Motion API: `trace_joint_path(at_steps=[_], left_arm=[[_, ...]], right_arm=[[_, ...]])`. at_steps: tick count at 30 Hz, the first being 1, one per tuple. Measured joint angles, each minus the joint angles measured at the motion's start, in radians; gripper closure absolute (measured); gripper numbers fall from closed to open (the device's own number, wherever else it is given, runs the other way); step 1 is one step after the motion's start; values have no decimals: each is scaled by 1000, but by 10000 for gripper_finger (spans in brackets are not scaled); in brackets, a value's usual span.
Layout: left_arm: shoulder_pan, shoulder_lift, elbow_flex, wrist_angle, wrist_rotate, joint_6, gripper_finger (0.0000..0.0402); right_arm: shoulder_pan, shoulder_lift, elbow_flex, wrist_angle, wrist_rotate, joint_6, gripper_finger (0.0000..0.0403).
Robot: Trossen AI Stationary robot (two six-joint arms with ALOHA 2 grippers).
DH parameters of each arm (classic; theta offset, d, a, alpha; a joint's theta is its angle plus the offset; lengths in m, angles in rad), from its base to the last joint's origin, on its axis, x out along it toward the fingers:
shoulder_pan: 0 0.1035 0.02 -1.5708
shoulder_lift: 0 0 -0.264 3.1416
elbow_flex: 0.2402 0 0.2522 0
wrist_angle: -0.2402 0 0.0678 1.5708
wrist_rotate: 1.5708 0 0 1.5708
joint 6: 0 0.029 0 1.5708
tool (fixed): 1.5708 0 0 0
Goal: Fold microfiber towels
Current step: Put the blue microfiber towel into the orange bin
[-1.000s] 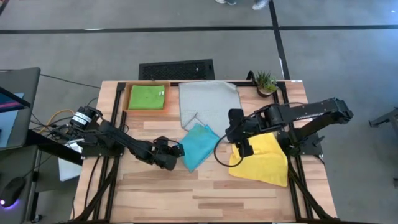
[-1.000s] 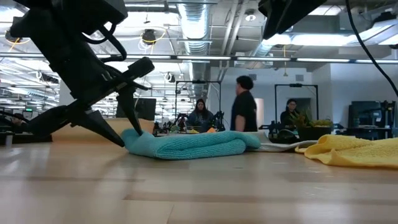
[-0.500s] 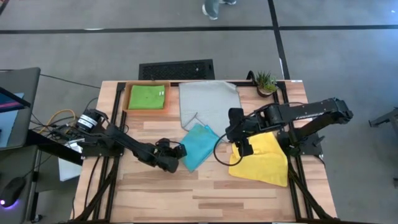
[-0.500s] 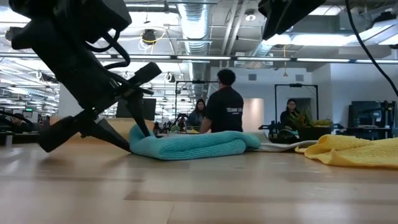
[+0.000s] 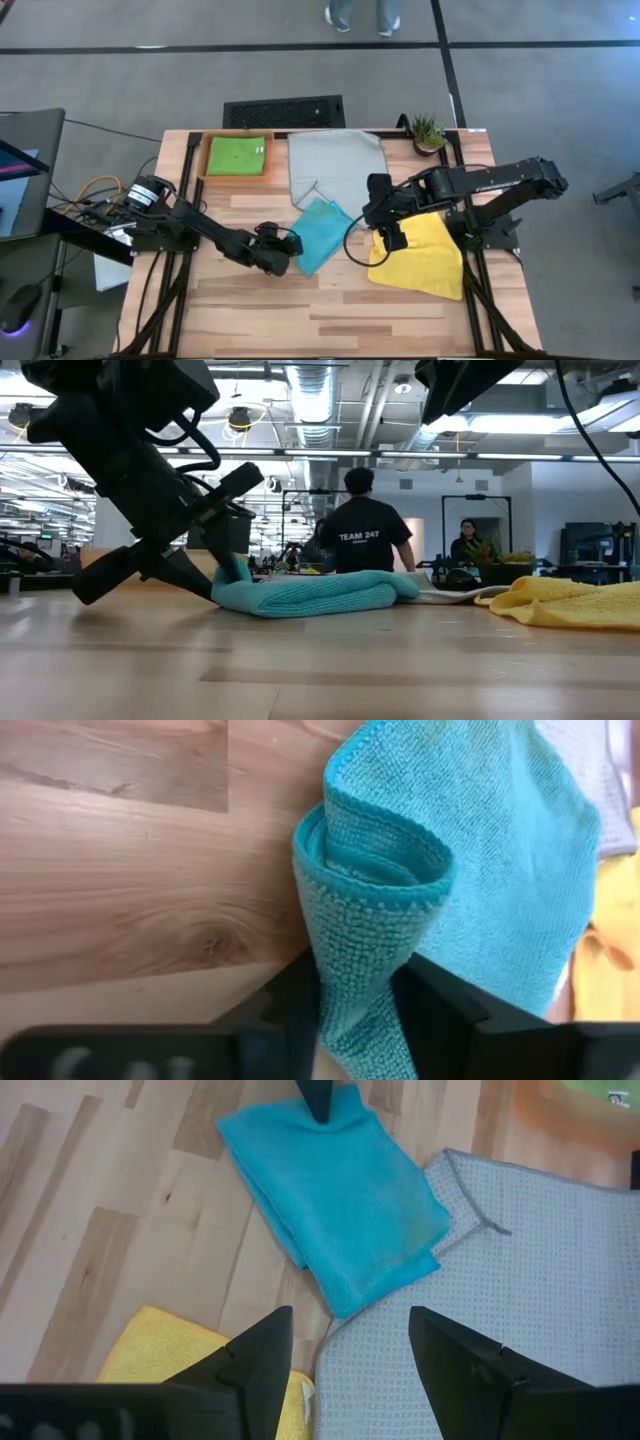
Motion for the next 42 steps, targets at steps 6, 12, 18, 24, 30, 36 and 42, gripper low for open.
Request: trace_joint_path(at_steps=[6, 12, 18, 24, 30, 36, 42], left_arm=[[0, 2, 0, -14, 8, 46, 392], [-3, -4, 0, -17, 16, 73, 399], [-14, -62, 0, -21, 24, 131, 400], [-11, -159, 0, -42, -3, 199, 401], [0, -302, 1, -178, -48, 234, 401], [45, -468, 1, -320, -50, 319, 401], [112, -620, 1, -408, -58, 427, 401]], right_arm=[[0, 0, 0, 0, 0, 0, 177], [0, 0, 0, -3, 0, 0, 177], [3, 0, 0, -3, 0, 0, 177], [3, 0, 0, -3, 0, 0, 177], [3, 0, 0, -8, 0, 0, 177], [3, 0, 0, -7, 0, 0, 177], [3, 0, 0, -6, 0, 0, 177]])
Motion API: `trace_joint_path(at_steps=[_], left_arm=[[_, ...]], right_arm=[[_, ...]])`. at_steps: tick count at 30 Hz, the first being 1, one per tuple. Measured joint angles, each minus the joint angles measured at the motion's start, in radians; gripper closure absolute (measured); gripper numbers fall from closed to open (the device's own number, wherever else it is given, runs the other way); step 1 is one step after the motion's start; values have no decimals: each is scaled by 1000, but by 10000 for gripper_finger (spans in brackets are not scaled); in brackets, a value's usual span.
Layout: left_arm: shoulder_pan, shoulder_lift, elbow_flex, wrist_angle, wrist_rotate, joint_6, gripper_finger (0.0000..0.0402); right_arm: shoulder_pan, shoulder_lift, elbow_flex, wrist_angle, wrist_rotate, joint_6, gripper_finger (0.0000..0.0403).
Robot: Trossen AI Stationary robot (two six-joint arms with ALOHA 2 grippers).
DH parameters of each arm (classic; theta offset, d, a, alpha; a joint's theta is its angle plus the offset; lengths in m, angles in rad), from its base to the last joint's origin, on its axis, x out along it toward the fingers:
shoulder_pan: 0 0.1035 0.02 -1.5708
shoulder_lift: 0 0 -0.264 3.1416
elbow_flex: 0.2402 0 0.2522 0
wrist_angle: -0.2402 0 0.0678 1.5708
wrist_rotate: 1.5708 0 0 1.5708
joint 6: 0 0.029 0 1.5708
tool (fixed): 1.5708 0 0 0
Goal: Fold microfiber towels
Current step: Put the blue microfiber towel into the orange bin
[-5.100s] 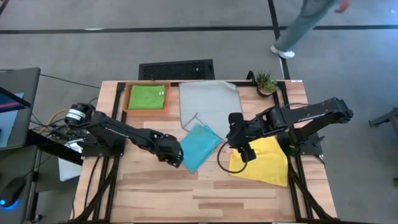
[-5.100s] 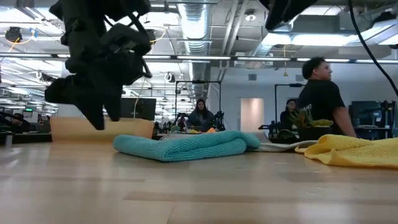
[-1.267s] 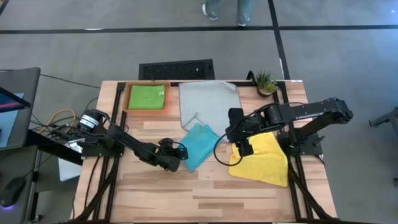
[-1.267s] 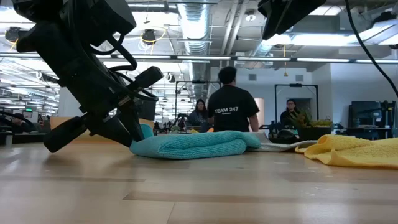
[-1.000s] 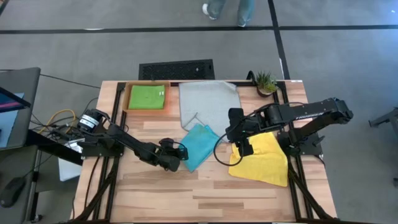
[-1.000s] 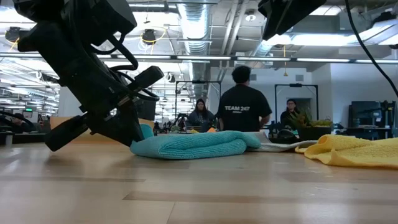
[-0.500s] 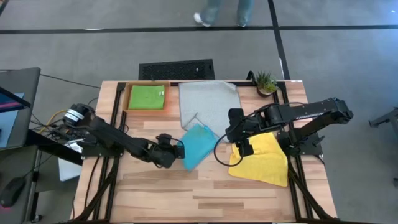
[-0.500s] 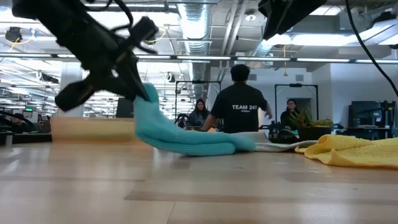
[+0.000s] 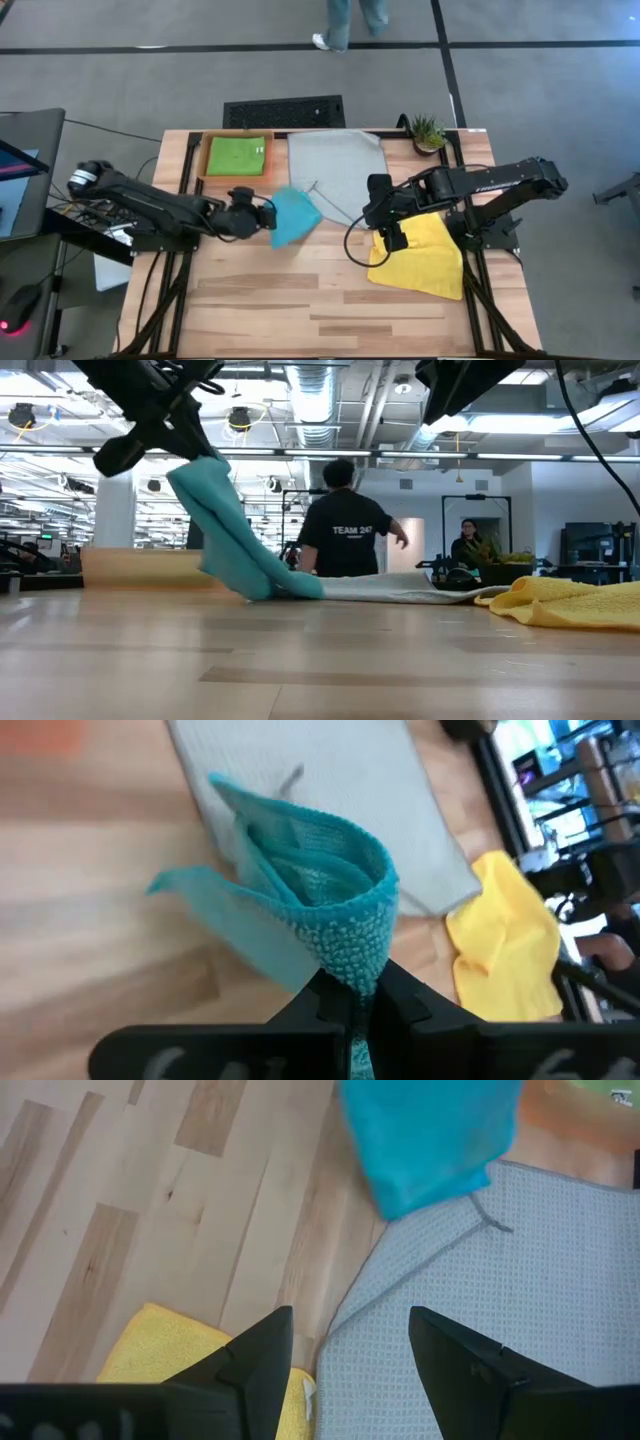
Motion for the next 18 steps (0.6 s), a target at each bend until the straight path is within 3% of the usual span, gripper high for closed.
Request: trace_joint_path(at_steps=[7, 15, 18], left_arm=[[98, -136, 0, -66, 33, 133, 401], [263, -230, 3, -129, 236, 312, 401], [318, -242, 45, -184, 266, 400, 401]], right_arm=[[-2, 0, 0, 5, 4, 28, 177], [-2, 0, 0, 13, 32, 140, 177], [-2, 0, 0, 17, 37, 191, 177]])
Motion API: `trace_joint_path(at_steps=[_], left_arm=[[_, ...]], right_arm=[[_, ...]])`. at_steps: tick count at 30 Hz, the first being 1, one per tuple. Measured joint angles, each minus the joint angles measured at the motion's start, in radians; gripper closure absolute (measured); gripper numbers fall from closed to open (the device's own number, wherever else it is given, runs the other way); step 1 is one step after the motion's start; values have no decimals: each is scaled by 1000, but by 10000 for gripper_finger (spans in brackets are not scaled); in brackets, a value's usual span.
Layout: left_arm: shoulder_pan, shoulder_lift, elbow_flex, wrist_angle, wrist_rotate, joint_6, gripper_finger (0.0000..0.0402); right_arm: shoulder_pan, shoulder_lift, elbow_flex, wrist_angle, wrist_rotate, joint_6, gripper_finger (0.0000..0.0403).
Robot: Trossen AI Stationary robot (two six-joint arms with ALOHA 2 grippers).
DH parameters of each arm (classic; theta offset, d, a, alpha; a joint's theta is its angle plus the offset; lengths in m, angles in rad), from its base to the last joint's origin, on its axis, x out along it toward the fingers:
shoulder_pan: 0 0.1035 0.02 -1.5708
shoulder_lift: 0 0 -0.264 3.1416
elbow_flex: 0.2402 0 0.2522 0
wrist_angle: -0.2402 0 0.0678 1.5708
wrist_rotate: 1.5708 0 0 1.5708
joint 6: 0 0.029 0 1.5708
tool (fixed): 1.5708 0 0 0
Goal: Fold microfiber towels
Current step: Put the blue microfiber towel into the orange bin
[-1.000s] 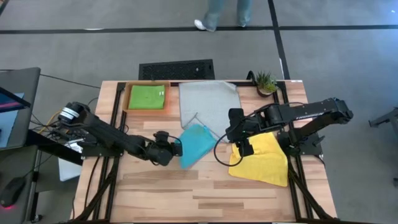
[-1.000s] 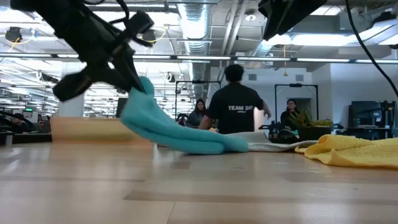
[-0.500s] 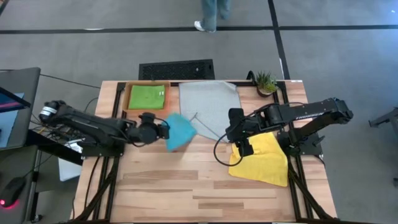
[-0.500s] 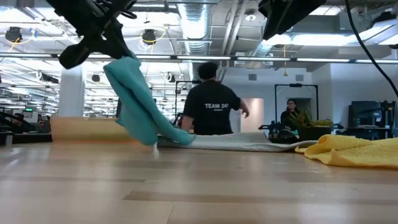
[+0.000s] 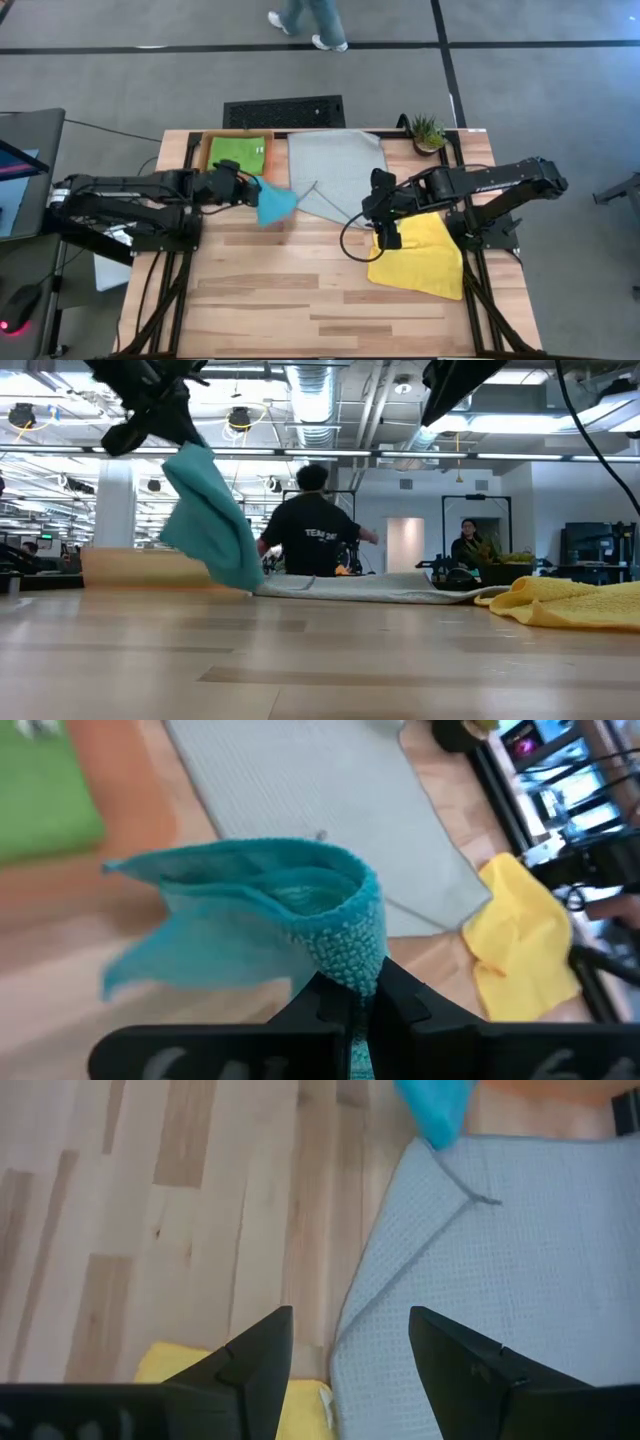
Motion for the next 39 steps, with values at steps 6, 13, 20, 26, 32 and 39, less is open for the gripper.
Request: trace_joint_path(at_steps=[6, 13, 20, 26, 32, 39], left_arm=[[144, 10, 171, -160, 86, 219, 401], [339, 53, 363, -332, 227, 467, 401], [529, 188, 523, -417, 297, 689, 401], [671, 356, 636, -439, 438, 838, 401], [761, 557, 798, -511, 525, 987, 401], [810, 692, 924, -843, 348, 1090, 401]], right_arm=[[0, 0, 0, 10, 62, 102, 177], [0, 0, 0, 82, 143, 168, 177], [-15, 0, 0, 142, 173, 168, 177], [-48, 0, 0, 146, 172, 124, 177], [-84, 0, 0, 141, 172, 108, 177], [-95, 0, 0, 138, 171, 62, 177]])
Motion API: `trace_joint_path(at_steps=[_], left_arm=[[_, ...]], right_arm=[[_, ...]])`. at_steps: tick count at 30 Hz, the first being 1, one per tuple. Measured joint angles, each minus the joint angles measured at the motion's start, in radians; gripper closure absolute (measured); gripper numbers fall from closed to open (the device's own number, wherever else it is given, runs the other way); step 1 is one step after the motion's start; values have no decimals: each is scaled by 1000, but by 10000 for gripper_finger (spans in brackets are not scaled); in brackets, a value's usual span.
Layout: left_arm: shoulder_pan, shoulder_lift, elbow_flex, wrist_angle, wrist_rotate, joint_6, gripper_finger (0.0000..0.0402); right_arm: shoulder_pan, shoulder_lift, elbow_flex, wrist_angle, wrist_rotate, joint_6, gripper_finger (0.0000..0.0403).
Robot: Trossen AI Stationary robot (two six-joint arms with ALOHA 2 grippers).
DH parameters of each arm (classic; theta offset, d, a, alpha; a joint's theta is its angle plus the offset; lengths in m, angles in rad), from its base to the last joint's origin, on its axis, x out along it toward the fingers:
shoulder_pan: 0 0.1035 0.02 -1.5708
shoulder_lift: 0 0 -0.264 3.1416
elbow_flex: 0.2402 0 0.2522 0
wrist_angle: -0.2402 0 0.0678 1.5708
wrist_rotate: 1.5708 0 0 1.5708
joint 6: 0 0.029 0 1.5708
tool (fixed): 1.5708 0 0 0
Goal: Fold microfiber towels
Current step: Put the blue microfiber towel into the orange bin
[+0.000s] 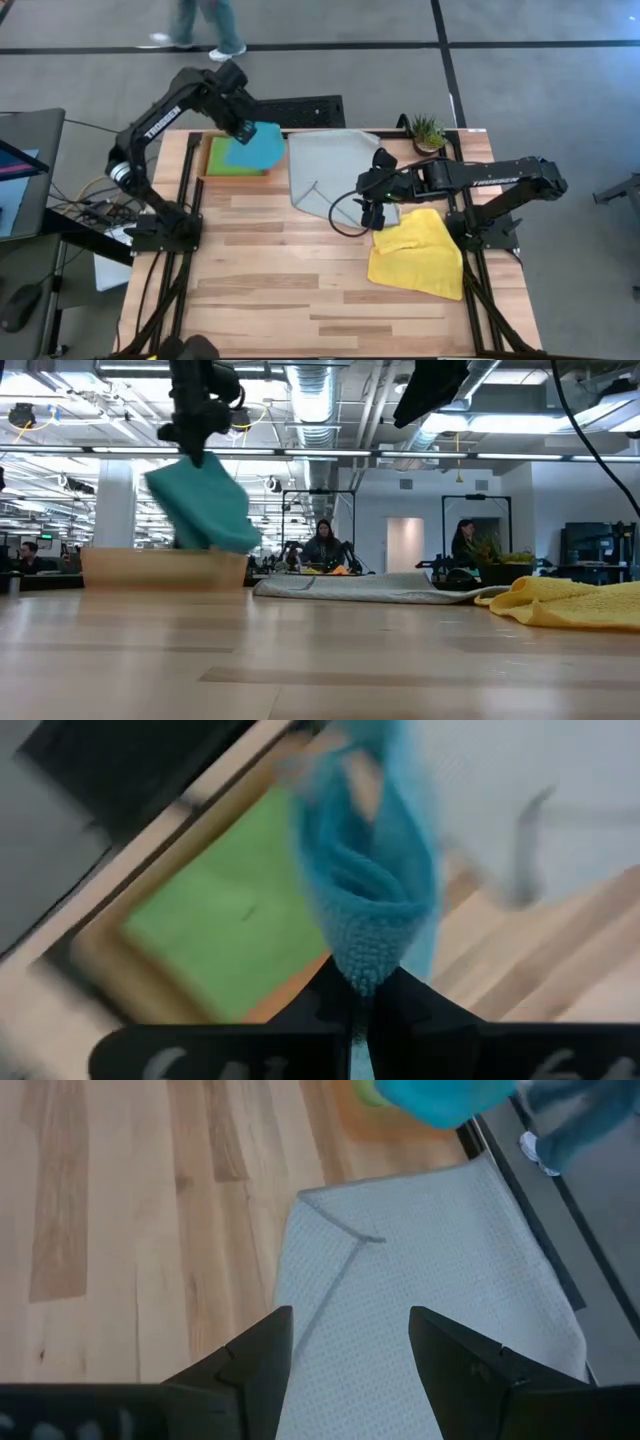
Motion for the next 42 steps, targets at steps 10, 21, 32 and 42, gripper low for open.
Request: trace_joint_path(at_steps=[10, 21, 32, 42], left_arm=[[69, -23, 17, -93, -125, 3, 401], [61, -24, 148, 58, 179, 19, 401], [60, -3, 77, 81, 242, 29, 401], [53, 17, 36, 122, 284, 22, 401]], right_arm=[[-3, 0, 0, 2, 0, -18, 177], [-13, 0, 0, 5, 0, -18, 177], [-58, 0, 0, 4, -2, -45, 177], [-76, 0, 0, 2, -3, -53, 177]])
